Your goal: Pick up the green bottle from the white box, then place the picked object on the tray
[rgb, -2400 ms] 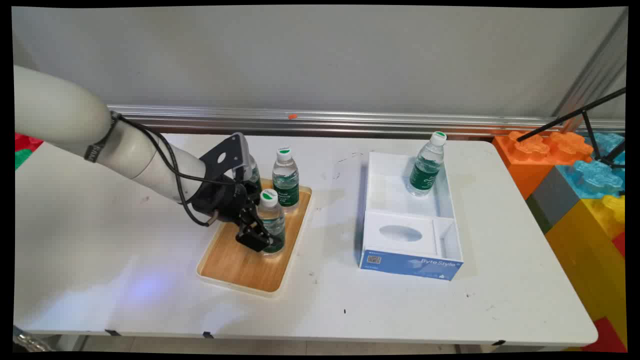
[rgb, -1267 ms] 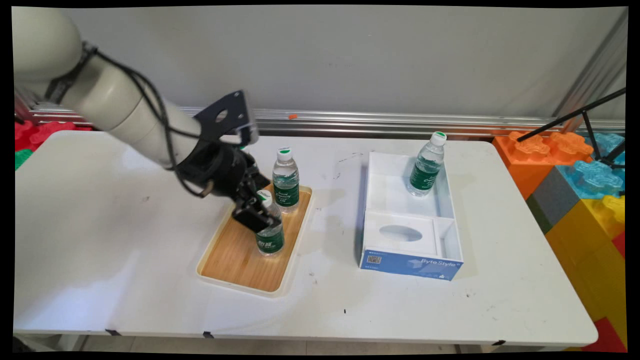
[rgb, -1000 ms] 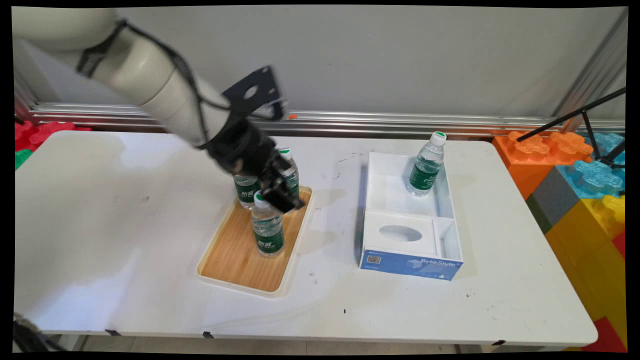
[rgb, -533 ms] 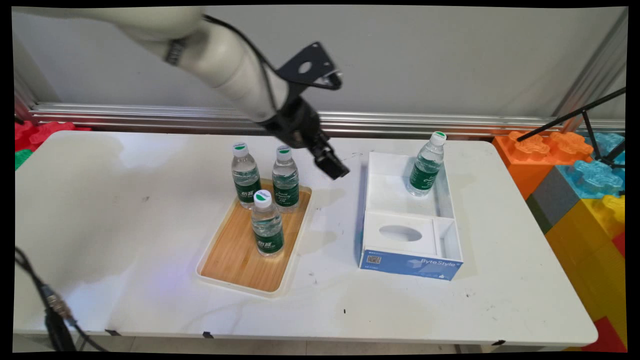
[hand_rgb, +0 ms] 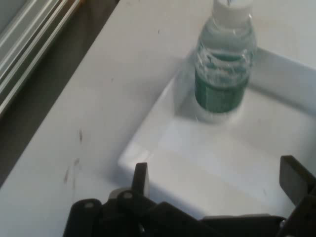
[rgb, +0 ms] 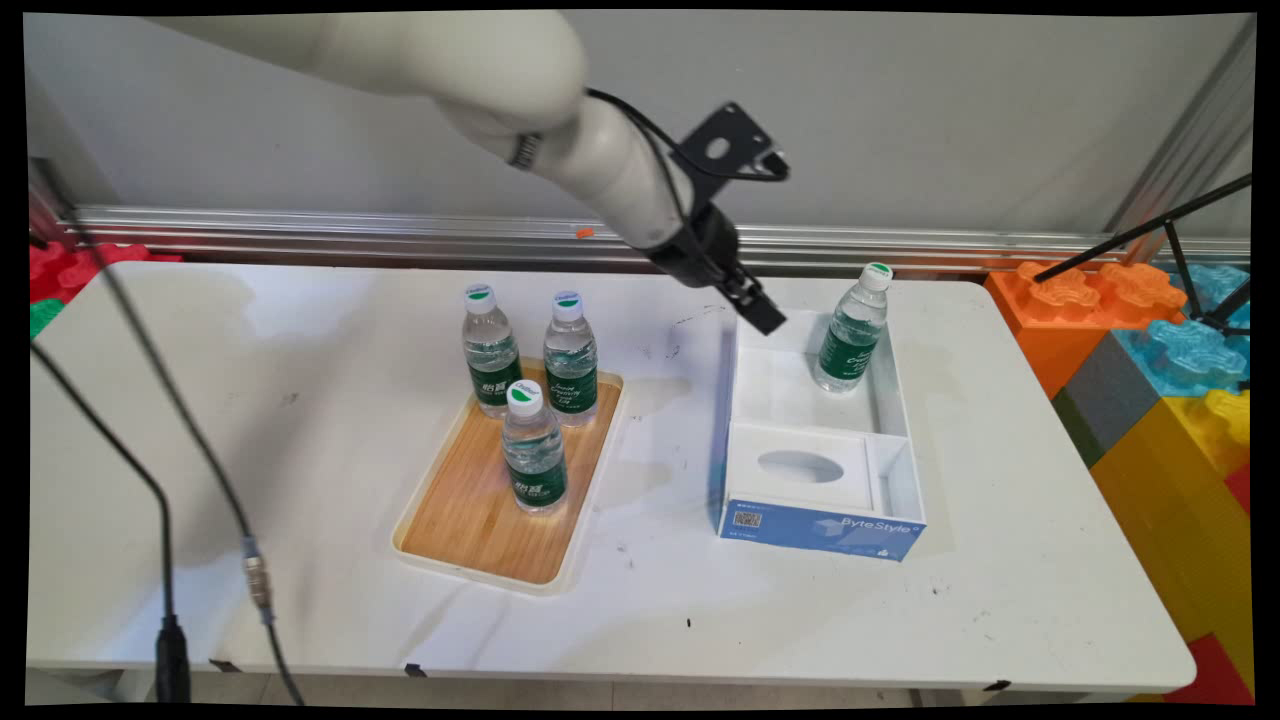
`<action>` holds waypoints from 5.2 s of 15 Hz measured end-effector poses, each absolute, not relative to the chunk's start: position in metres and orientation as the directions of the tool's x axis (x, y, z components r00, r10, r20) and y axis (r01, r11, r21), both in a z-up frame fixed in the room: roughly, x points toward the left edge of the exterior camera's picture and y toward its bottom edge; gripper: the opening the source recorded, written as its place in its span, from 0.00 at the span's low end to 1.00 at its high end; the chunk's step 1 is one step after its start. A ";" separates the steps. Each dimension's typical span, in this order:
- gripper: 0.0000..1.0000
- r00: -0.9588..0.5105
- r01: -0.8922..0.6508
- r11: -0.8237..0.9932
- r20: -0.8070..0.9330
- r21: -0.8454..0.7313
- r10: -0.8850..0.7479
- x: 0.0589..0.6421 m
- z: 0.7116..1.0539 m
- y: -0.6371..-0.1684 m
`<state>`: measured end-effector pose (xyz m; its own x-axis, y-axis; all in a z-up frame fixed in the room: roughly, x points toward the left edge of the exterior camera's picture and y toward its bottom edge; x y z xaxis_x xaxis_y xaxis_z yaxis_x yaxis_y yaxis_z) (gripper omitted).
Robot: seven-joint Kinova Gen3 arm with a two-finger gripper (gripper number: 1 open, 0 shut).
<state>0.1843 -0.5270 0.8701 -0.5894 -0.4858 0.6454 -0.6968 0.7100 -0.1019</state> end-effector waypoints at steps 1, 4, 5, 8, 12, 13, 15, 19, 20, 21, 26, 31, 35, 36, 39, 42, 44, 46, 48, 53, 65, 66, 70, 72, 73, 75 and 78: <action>1.00 -0.584 -0.699 0.708 0.651 -0.101 -0.484 0.177 0.864 -0.535; 1.00 -0.575 -0.697 0.712 0.665 -0.091 -0.477 0.153 0.845 -0.554; 1.00 -0.573 -0.694 0.714 0.668 -0.088 -0.475 0.145 0.839 -0.559; 1.00 -0.575 -0.685 0.723 0.673 -0.087 -0.465 0.127 0.823 -0.572; 1.00 -0.579 -0.671 0.737 0.681 -0.084 -0.449 0.107 0.803 -0.584; 1.00 -0.579 -0.667 0.740 0.683 -0.084 -0.445 0.103 0.800 -0.586; 1.00 -0.579 -0.661 0.745 0.691 -0.088 -0.433 0.095 0.793 -0.592; 1.00 -0.576 -0.660 0.744 0.705 -0.101 -0.415 0.086 0.785 -0.599; 1.00 -0.576 -0.659 0.744 0.708 -0.106 -0.409 0.083 0.784 -0.600; 1.00 -0.575 -0.659 0.744 0.711 -0.110 -0.405 0.082 0.783 -0.601; 0.00 -0.580 -0.656 0.743 0.717 -0.131 -0.386 0.078 0.782 -0.602; 0.00 -0.589 -0.654 0.741 0.716 -0.150 -0.374 0.078 0.794 -0.592; 0.00 -0.572 -0.666 0.732 0.729 -0.145 -0.376 0.076 0.825 -0.577; 0.00 -0.568 -0.669 0.730 0.731 -0.141 -0.379 0.076 0.834 -0.573; 0.00 -0.555 -0.681 0.721 0.732 -0.126 -0.396 0.080 0.872 -0.552; 0.00 -0.553 -0.686 0.718 0.727 -0.120 -0.407 0.093 0.912 -0.528; 0.00 -0.548 -0.691 0.713 0.728 -0.116 -0.412 0.106 0.938 -0.510; 0.00 -0.545 -0.693 0.710 0.735 -0.125 -0.403 0.124 0.964 -0.487; 0.00 -0.551 -0.685 0.716 0.736 -0.131 -0.392 0.139 0.978 -0.469; 0.00 -0.583 -0.631 0.764 0.734 -0.138 -0.349 0.207 1.008 -0.416; 0.00 -0.674 -0.391 0.913 0.712 -0.116 -0.198 0.389 1.020 -0.331; 0.00 -0.680 -0.377 0.919 0.708 -0.115 -0.190 0.402 1.019 -0.327; 0.00 -0.711 -0.328 0.936 0.685 -0.125 -0.158 0.459 1.007 -0.317; 0.00 -0.722 -0.304 0.944 0.677 -0.128 -0.141 0.481 0.997 -0.314; 0.00 -0.726 -0.292 0.947 0.676 -0.134 -0.128 0.490 0.991 -0.315; 0.00 -0.727 -0.268 0.953 0.679 -0.141 -0.104 0.502 0.977 -0.316; 0.00 -0.720 -0.222 0.963 0.692 -0.151 -0.058 0.511 0.950 -0.325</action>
<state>0.5107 -0.3249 0.9496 -0.7199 -0.0578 0.6916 -0.2219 0.9634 -0.1505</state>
